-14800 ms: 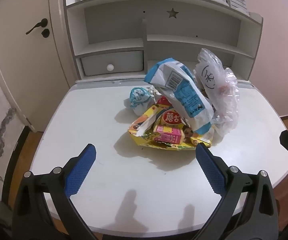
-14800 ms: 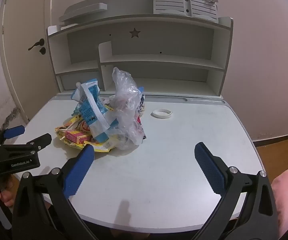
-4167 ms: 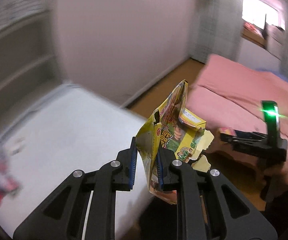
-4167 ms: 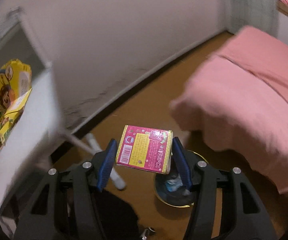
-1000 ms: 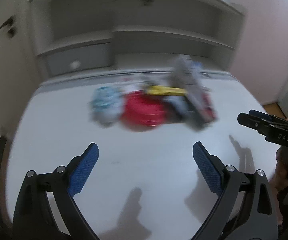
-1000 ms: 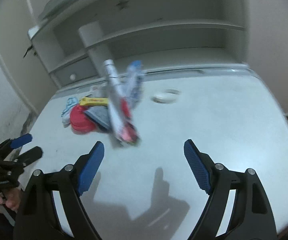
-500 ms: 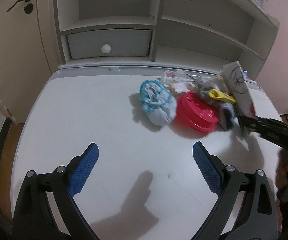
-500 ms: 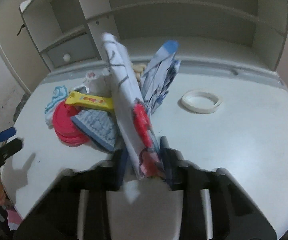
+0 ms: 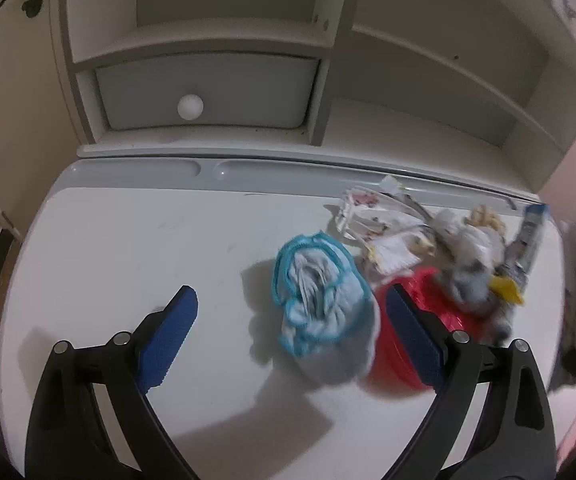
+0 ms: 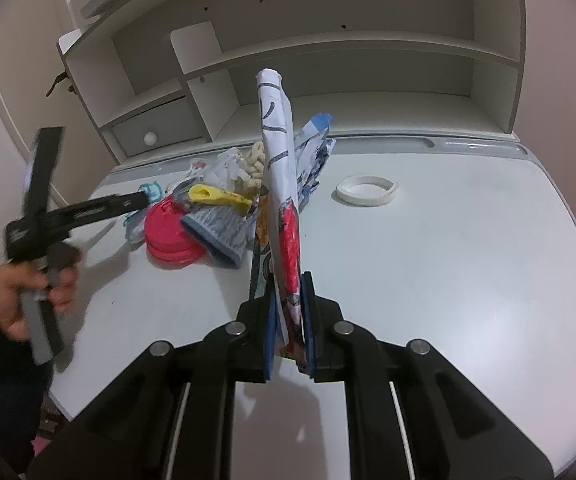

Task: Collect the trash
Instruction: 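Grasp the blue-white cloth with the left tool while the right tool holds the wrapper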

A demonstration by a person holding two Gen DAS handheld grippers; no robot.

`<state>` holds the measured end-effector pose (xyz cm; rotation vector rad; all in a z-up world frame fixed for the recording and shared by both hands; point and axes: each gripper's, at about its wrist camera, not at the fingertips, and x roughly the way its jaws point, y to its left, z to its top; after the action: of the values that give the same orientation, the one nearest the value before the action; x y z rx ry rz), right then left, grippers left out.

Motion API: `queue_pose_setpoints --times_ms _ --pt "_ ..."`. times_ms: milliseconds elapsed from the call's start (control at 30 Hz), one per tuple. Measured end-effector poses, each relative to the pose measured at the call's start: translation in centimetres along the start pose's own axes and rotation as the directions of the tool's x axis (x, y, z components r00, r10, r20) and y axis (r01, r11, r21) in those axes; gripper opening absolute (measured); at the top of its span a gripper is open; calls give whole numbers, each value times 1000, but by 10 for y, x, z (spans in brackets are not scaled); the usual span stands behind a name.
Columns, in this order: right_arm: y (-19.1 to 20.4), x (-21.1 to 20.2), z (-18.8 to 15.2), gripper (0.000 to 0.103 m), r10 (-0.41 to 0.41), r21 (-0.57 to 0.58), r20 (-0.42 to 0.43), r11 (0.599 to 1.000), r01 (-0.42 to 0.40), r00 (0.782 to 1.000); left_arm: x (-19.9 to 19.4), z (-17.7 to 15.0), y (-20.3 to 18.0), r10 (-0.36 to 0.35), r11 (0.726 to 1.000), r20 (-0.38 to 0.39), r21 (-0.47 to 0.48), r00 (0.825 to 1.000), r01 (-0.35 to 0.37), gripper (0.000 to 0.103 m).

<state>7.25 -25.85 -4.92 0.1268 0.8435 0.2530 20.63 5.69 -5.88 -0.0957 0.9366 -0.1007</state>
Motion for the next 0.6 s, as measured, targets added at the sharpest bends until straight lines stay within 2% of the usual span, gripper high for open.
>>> queue_pose_setpoints --times_ms 167,233,333,367,400,500,600 --pt "-2 -9 -6 12 -2 0 6 1000 2 1000 13 -3 0 35 999 -25 11 999 -35 92" --pt "-4 -12 -7 12 -3 3 8 1000 3 1000 10 -5 0 38 999 -13 17 999 -38 86" --pt "-7 -16 -9 12 -9 9 14 1000 9 1000 7 -7 -4 25 999 -9 38 1000 -25 48" --pt "-9 -19 -11 12 -13 14 18 1000 12 1000 4 -7 -5 18 999 -16 38 1000 -17 28" --pt "-12 -24 -12 12 -16 19 27 1000 16 1000 -1 -7 -6 26 999 -11 31 1000 -26 23" --pt "-28 -43 -17 12 -40 49 58 998 37 997 -20 -8 -14 67 996 40 52 997 -69 17" --pt "-56 -72 -28 12 -91 104 94 991 82 991 -46 -9 -29 44 996 82 70 996 -50 16"
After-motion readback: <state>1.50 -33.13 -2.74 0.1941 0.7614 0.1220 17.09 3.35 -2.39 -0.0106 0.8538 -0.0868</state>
